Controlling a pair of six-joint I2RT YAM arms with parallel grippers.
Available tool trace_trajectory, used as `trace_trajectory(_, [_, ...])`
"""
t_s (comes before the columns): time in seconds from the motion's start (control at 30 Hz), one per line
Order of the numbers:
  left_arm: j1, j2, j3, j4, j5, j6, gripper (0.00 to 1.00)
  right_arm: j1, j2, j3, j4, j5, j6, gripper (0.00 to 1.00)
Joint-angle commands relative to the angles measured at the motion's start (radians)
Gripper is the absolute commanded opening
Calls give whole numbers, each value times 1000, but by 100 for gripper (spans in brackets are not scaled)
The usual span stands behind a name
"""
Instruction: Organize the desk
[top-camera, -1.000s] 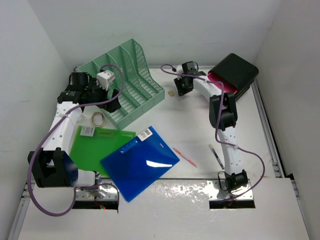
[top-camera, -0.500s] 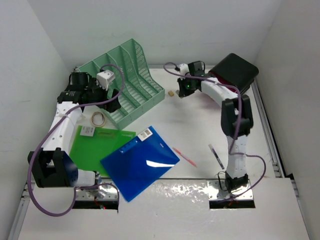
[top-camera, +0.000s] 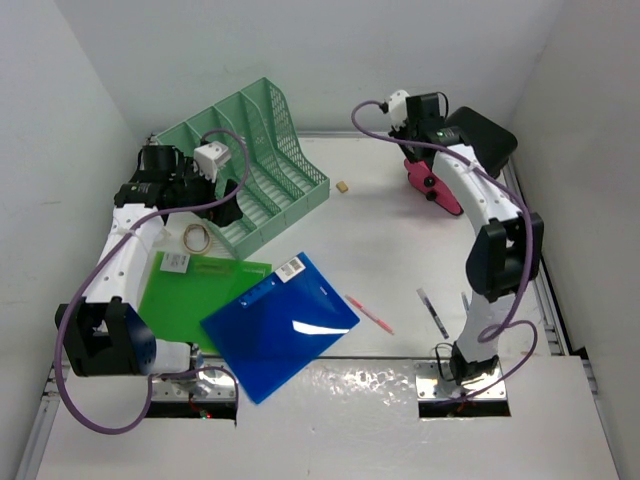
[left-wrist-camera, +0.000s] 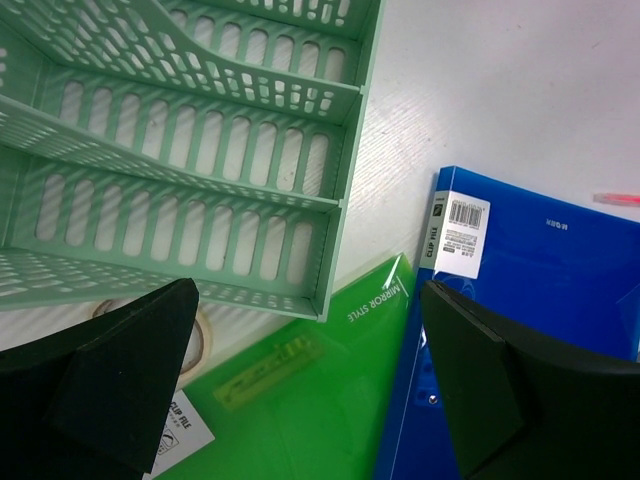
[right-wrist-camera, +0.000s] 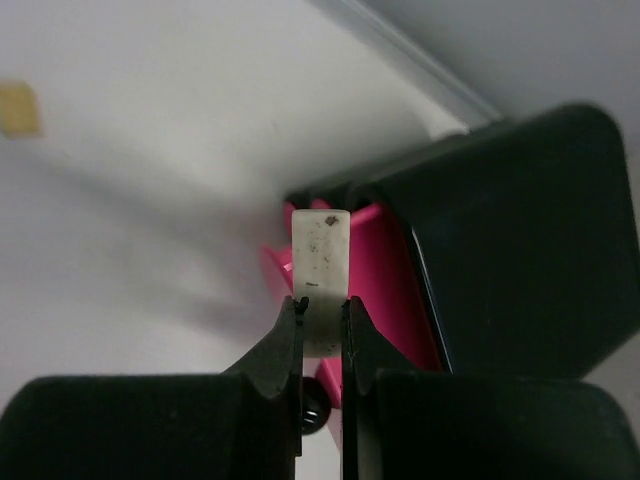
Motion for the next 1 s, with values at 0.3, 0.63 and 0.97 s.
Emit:
trace_trajectory(0.3, [11, -45, 14, 5, 33, 14, 92, -34, 65, 17, -57, 195, -78, 4])
trace_trajectory(0.63, [11, -44, 13, 7, 33, 14, 92, -65, -5, -48, -16, 168, -38, 7])
trace_trajectory(0.97, [11, -42, 8, 8, 36, 14, 92, -108, -33, -82, 11, 27, -35, 7])
